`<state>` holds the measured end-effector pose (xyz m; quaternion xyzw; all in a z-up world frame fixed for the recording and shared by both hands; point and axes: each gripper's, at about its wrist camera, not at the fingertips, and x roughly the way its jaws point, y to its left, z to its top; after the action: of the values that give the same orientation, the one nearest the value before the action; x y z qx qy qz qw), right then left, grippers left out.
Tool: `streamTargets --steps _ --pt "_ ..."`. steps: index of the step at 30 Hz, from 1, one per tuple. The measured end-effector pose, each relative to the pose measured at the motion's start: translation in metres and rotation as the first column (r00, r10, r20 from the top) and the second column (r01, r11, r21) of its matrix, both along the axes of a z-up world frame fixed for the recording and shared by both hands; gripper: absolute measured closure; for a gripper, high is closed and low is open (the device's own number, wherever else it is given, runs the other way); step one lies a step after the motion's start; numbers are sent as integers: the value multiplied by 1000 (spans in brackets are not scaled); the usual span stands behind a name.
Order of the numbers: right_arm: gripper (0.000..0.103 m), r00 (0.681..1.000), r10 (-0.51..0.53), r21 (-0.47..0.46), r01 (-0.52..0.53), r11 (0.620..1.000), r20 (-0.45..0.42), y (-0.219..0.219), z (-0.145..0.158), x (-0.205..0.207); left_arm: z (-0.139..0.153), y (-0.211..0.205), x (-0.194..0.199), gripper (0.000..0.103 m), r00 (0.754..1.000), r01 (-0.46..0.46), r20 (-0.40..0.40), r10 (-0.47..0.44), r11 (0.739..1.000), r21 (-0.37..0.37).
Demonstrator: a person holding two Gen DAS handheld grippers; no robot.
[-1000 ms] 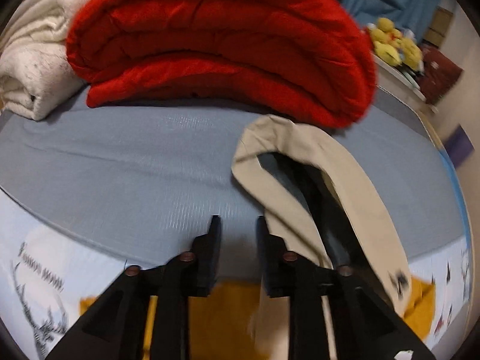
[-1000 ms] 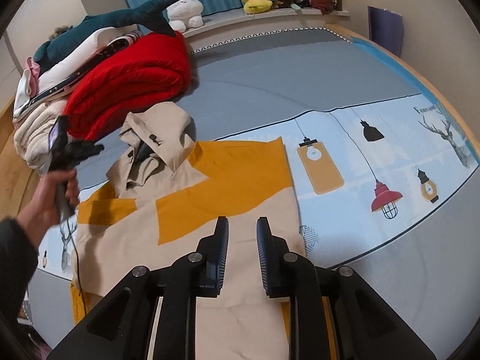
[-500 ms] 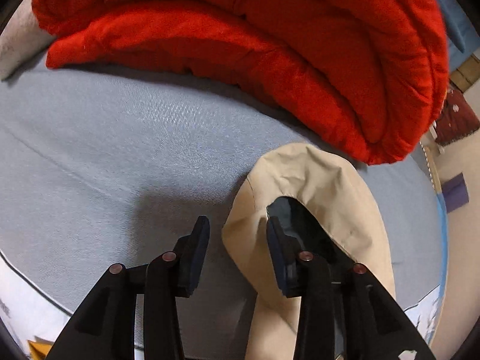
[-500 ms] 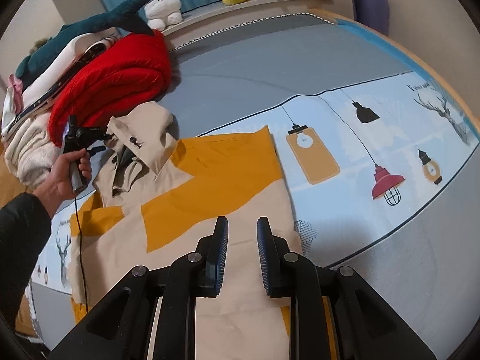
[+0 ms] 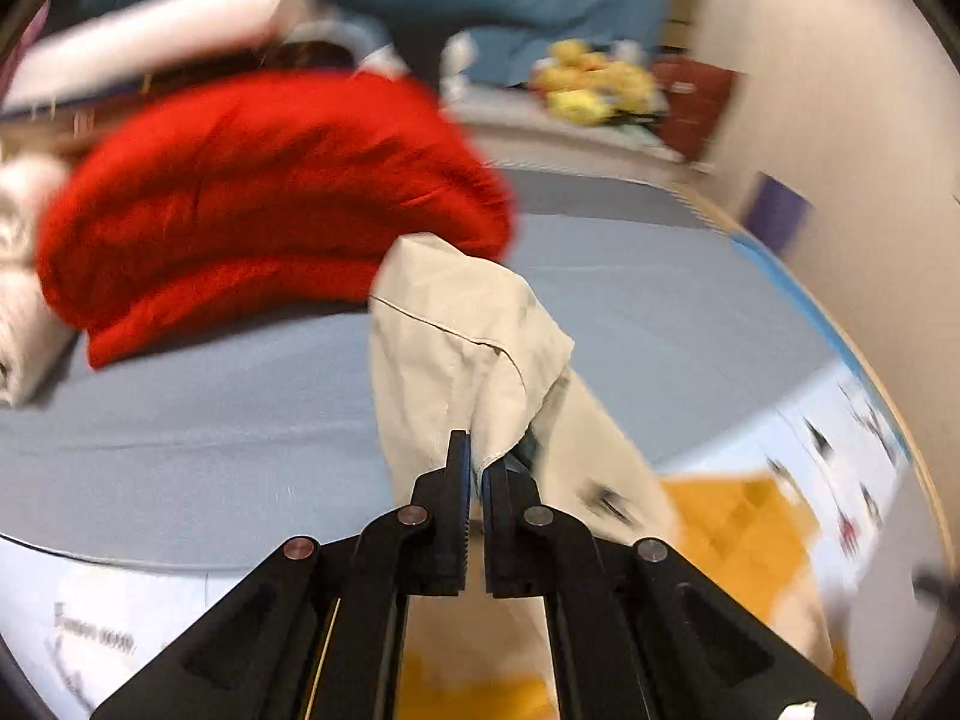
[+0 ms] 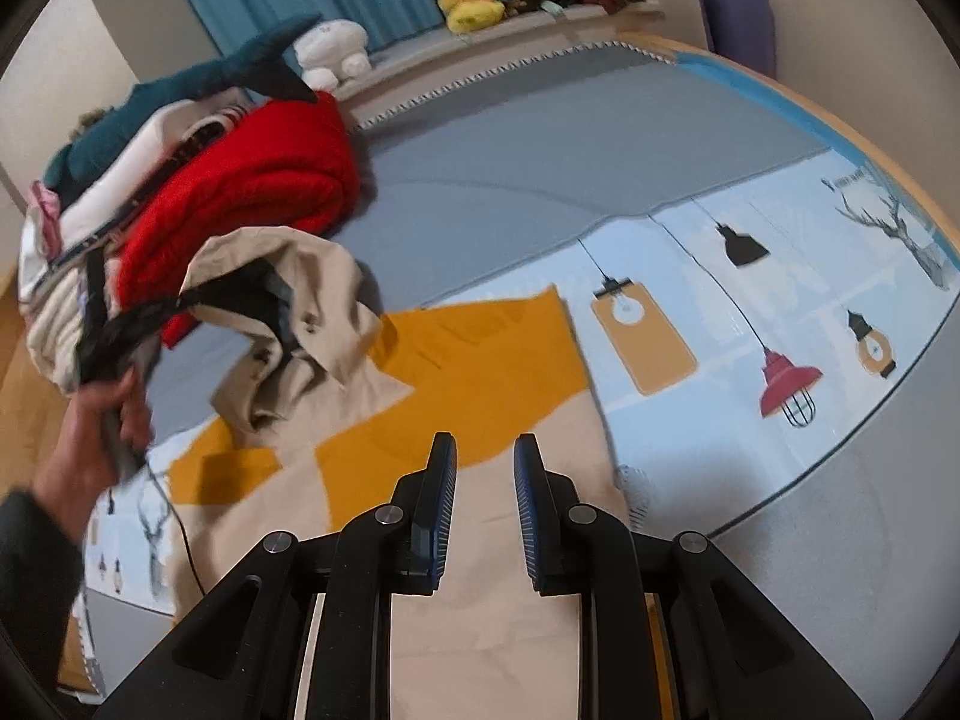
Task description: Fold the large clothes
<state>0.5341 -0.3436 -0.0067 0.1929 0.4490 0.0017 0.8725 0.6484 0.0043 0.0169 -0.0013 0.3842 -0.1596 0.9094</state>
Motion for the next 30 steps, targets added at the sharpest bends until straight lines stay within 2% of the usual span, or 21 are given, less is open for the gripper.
streamTargets --steps 2,4,6,7,8,10,11,13,14,16,18,20,22,24,27,30 --pt "82 1000 19 17 -20 1000 23 4 7 -4 13 -10 -45 102 997 60 35 -61 997 45" --pt "81 997 49 37 -51 998 51 9 16 -9 25 -23 -111 102 990 119 63 -124 990 82" --pt "79 995 70 49 -74 996 77 14 23 -14 30 -25 -159 102 986 142 68 -150 983 114" --pt "75 993 81 55 -86 995 92 17 26 -17 27 -28 -178 102 987 139 64 -148 982 128" --pt "72 991 88 61 -94 994 101 19 28 -19 21 -29 -206 102 990 133 32 -138 984 122" --pt "60 988 97 89 -108 990 119 25 32 -23 5 -32 -234 101 993 111 -50 -106 988 108" --pt "58 987 103 117 -118 986 126 28 32 -24 -6 -30 -244 101 993 90 -92 -80 990 110" --pt "56 985 119 165 -139 976 127 33 31 -25 -28 -28 -263 101 981 64 -192 -37 989 136" --pt "55 984 131 191 -154 969 124 38 29 -25 -40 -27 -270 97 964 53 -265 -12 988 147" --pt "54 982 154 230 -175 957 108 47 24 -25 -48 -19 -282 94 941 57 -340 -1 986 154" --pt "54 979 180 254 -198 947 90 57 17 -23 -45 -14 -292 88 944 40 -330 7 990 136" --pt "54 973 221 246 -232 941 70 70 10 -22 -37 2 -285 67 957 -33 -287 50 997 64" --pt "54 967 247 227 -254 940 57 80 6 -23 -34 24 -273 58 959 -115 -259 116 993 16" --pt "54 962 270 225 -274 935 47 89 1 -23 -41 51 -251 61 936 -230 -276 220 973 -7" --pt "54 948 316 223 -315 922 32 105 -8 -23 -53 73 -227 61 915 -288 -328 234 950 -124" --pt "54 933 360 205 -357 911 24 120 -13 -19 -65 84 -213 61 901 -329 -361 242 922 -203"
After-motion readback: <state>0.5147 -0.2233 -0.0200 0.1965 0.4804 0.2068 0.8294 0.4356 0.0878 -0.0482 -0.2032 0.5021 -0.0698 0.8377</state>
